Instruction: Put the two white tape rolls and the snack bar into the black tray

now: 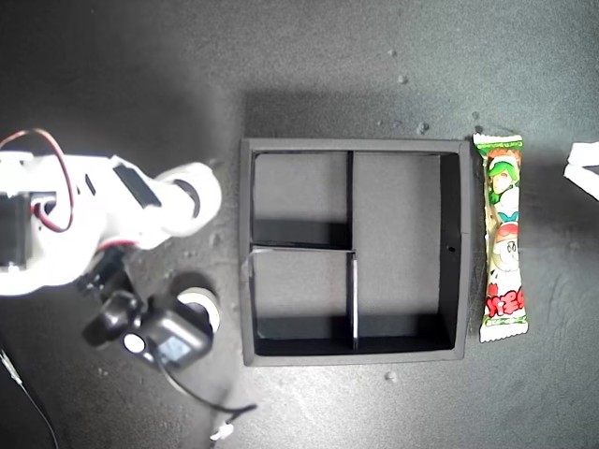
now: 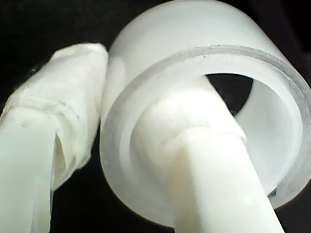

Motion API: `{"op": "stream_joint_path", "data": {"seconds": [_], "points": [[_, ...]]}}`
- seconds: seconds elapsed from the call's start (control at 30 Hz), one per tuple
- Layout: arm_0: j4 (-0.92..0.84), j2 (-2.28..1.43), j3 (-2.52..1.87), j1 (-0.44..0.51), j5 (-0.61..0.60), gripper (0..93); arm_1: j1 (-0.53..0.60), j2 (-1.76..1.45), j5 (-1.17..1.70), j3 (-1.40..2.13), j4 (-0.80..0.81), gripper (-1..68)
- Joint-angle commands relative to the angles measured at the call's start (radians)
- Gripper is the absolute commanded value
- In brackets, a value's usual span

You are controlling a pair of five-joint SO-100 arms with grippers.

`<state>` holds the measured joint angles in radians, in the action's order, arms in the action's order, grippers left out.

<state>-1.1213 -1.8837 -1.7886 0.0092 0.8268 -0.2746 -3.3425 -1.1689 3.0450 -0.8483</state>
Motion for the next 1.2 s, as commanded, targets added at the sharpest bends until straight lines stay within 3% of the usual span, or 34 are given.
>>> {"op": "stream_joint_path", "data": {"seconds": [0.0, 0.23, 0.7, 0.9, 1.17], "points": [[-0.081, 0.074, 0.276, 0.012, -0.044, 0.1, 0.028, 0.008, 0.339, -0.095, -0.063, -0.3], [-0.187, 0.420, 0.664, 0.011, -0.091, 0.1, 0.163, 0.011, 0.558, -0.198, -0.095, -0.3], [-0.295, 0.695, 0.928, -0.011, -0.086, 0.5, 0.176, 0.012, 0.583, -0.247, -0.189, -0.2], [-0.362, 0.716, 0.979, -0.005, -0.020, 26.1, 0.144, 0.012, 0.545, -0.255, -0.250, -0.2], [-0.483, 0.675, 1.057, -0.008, 0.008, 21.4, 0.184, 0.071, 0.634, -0.341, -0.250, -0.2]]}}
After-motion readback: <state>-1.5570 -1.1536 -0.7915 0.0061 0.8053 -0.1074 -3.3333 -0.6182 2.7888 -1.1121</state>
